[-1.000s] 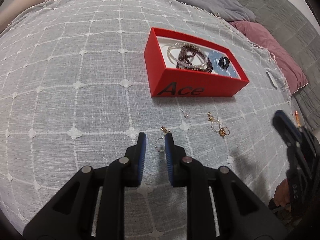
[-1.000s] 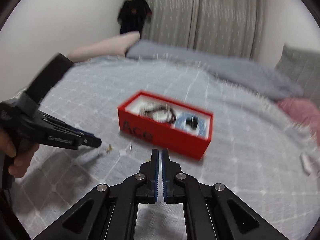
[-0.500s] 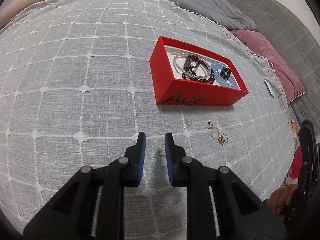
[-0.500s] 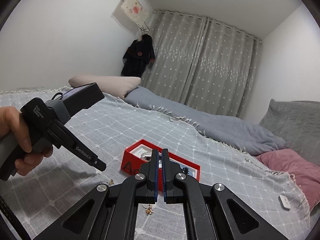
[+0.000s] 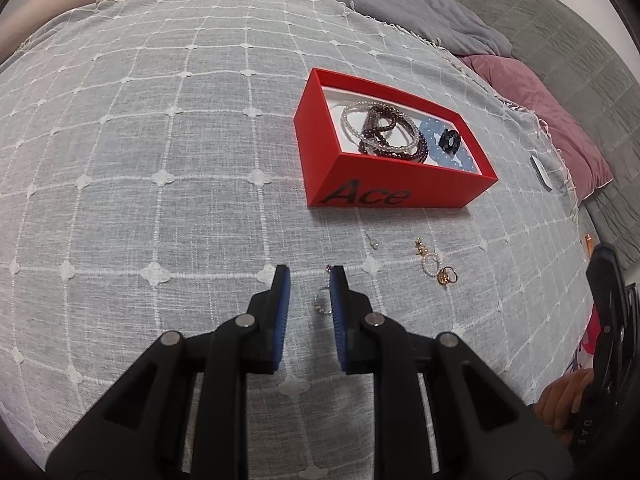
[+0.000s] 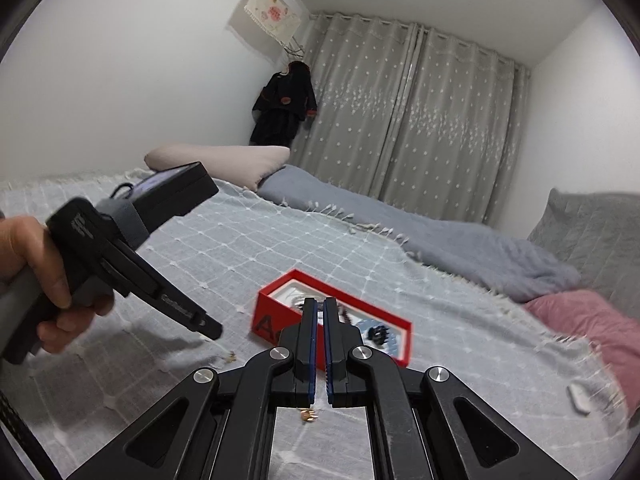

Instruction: Organize jewelry

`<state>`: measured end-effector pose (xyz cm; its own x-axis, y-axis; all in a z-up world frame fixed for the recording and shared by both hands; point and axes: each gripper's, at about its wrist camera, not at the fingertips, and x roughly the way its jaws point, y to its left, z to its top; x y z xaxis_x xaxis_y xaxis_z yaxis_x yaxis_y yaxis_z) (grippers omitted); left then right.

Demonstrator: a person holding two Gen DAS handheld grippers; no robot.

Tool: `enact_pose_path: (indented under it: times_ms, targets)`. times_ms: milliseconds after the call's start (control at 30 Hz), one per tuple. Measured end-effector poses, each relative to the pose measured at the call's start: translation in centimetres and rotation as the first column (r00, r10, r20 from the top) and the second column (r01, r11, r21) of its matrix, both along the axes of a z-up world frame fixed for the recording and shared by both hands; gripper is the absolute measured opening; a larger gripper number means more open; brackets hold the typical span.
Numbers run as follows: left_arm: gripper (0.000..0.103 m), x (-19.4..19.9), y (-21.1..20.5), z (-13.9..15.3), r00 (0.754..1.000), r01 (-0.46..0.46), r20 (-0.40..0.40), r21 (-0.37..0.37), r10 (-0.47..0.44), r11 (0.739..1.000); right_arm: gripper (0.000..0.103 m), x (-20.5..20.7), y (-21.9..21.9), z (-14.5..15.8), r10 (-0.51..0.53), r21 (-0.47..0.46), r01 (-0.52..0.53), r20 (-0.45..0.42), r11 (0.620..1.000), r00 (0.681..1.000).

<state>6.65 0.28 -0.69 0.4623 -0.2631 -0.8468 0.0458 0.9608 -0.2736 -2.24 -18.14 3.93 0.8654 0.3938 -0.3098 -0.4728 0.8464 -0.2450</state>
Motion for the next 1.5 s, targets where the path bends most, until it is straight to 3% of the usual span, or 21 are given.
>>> enact_pose_path:
  times_ms: [267, 667, 833, 933, 1000, 1067, 1200, 1500]
  targets:
    - [0.021, 0.0, 0.0, -0.2, 1.0, -0.009, -0.009, 0.005, 0.009, 1.0, 0.0, 1.6, 0.4, -0.4, -0.06, -0.024, 0.058, -0.101, 0.998, 0.993]
    - [0.021, 0.0, -0.5, -0.3, 1.0, -0.002, -0.007, 0.014, 0.002, 1.0, 0.0, 1.6, 0.5, -0.5, -0.084, -0.038, 0.08, -0.115, 0.996, 0.99]
    - [0.021, -0.1, -0.6, -0.3, 1.0, 0.004, -0.008, 0.017, -0.003, 1.0, 0.0, 2.8, 0.0, -1.0, -0.09, -0.026, 0.087, -0.18, 0.996, 0.98]
    - [0.021, -0.1, -0.9, -0.6, 1.0, 0.01, -0.016, 0.026, -0.01, 1.0, 0.0, 4.3, -0.5, -1.7, -0.077, 0.003, 0.082, -0.295, 0.997, 0.953]
    - [0.021, -0.1, -1.0, -0.7, 1.0, 0.012, -0.023, 0.028, -0.011, 1.0, 0.0, 5.9, -1.1, -2.9, -0.055, 0.031, 0.075, -0.425, 0.997, 0.903]
    - [0.021, -0.1, -1.2, -0.8, 0.999, 0.02, -0.028, 0.027, -0.02, 0.999, 0.001, 6.7, -1.5, -3.7, -0.056, 0.035, 0.083, -0.481, 0.996, 0.875]
    - [0.041, -0.2, -1.6, -1.0, 0.998, 0.043, -0.04, 0.034, -0.042, 0.999, 0.012, 7.0, -1.5, -4.4, -0.069, 0.032, 0.098, -0.503, 0.995, 0.861]
    - [0.043, -0.2, -2.3, -1.8, 0.997, 0.06, -0.063, 0.085, -0.055, 0.995, 0.016, 7.8, 0.1, -6.6, -0.089, -0.04, 0.08, -0.53, 0.996, 0.843]
